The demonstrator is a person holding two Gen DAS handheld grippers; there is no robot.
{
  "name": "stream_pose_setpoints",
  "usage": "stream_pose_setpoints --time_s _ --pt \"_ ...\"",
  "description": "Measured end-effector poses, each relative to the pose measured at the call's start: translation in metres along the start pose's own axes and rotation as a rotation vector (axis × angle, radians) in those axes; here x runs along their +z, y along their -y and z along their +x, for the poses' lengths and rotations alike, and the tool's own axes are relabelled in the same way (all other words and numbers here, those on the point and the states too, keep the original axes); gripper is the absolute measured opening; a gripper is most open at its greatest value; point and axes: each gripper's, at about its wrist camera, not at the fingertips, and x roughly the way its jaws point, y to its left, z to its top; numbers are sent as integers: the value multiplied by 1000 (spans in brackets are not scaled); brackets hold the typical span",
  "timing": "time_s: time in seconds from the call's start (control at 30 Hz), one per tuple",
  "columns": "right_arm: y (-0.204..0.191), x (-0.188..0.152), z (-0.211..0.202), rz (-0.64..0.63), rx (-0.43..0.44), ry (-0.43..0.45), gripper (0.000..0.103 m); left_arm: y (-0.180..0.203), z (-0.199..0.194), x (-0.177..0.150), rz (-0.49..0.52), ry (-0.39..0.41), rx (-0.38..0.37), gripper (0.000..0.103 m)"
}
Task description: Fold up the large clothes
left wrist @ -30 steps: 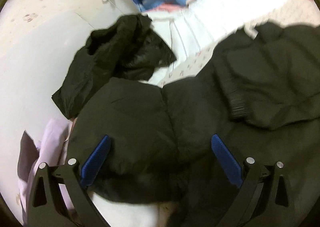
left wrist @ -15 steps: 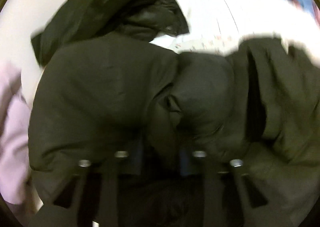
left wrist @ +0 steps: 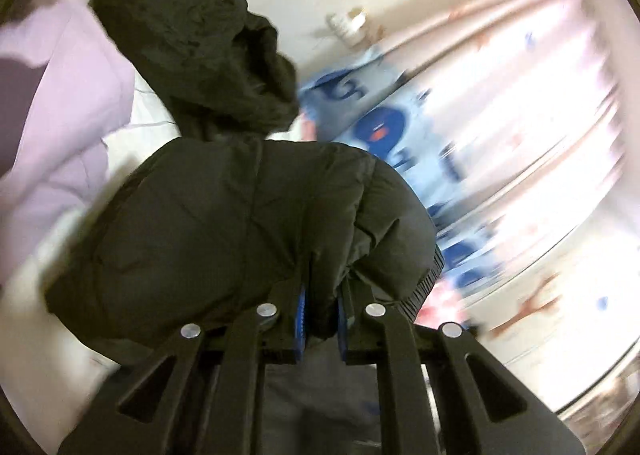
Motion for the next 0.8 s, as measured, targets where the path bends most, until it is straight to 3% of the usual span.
stream_pose_setpoints --time_s 0.07,0.13,0.23,0.27,0.3,0.33,0.37,0.4,0.43,0.53,0.6,0.63,0.67,0.7,0.73,0.8 --pt "-29 21 42 -45 13 -56 96 -3 -8 -2 -49 30 -63 12" --pt "-53 36 82 -90 8 -91 96 0 -13 0 -35 19 -69 12" --pt "-72 51 149 -132 -156 -190 96 1 -21 4 -11 33 -65 12" --pt "-71 51 161 -129 -172 -214 95 0 -24 6 -14 38 -64 12" --pt "-65 50 173 -103 -165 -233 82 -2 -27 9 -18 45 -63 12" --pt "-59 49 176 -76 -153 -235 60 -4 -29 11 -16 49 -59 12" --pt "-49 51 173 -17 -126 -227 48 -5 -34 10 -12 52 -53 12" --pt "-41 54 164 40 -86 -196 28 -6 -37 12 -18 53 -57 12" --pt "-38 56 156 65 -59 -172 25 -9 -40 13 -28 54 -67 12" --pt "-52 62 120 68 102 -67 24 -14 -53 17 -51 69 -99 12" --pt "-74 58 111 22 169 -69 25 -12 -57 19 -55 76 -114 12" --pt "-84 54 119 -8 186 -118 33 -11 -58 19 -56 75 -119 12" --pt "-94 45 140 -34 204 -234 43 -11 -62 17 -57 71 -125 12" --pt "-98 36 157 -37 208 -328 64 -8 -60 15 -51 64 -125 12" --pt "-96 30 160 -22 196 -340 64 -8 -54 15 -44 54 -122 12" --pt "-81 34 138 83 302 -258 64 -2 -42 11 -24 27 -118 12"
